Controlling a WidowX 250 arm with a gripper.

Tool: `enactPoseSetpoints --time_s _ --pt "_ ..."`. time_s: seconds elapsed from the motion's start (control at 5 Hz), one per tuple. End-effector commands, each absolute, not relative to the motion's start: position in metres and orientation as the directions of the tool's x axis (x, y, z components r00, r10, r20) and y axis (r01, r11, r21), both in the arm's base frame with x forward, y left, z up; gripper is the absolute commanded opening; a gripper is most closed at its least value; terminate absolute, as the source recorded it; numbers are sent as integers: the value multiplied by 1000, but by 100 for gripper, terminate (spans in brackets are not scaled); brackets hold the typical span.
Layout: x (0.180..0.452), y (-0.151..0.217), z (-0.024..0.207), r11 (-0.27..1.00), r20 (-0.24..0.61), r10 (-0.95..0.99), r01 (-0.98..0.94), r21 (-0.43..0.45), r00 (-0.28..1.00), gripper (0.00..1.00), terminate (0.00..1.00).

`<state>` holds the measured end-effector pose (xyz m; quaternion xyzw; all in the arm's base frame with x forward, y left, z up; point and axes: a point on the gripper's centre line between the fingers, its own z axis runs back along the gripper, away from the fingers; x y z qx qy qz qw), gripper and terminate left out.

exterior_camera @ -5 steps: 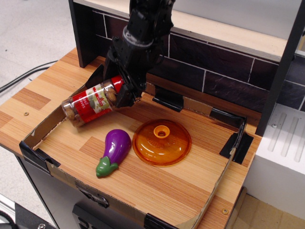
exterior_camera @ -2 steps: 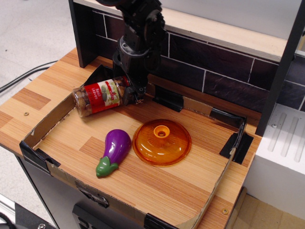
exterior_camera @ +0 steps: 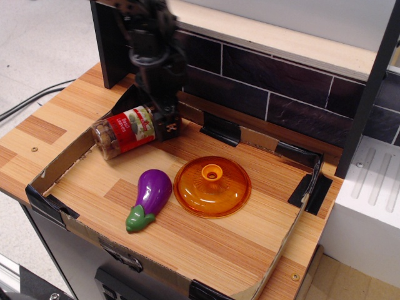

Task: Topple basil bottle

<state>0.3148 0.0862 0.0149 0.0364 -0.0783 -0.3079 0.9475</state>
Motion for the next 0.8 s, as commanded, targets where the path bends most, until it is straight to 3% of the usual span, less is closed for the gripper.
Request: enactPoseSetpoints --time_s 0.0,0.2,0.4,0.6 --pt "314 87 83 826 246 -562 518 222 790 100 0" --pt "313 81 103 820 229 -543 451 354 808 100 0" --pt "313 78 108 824 234 -534 437 361 813 100 0" --pt "310 70 115 837 249 -536 471 277 807 100 0"
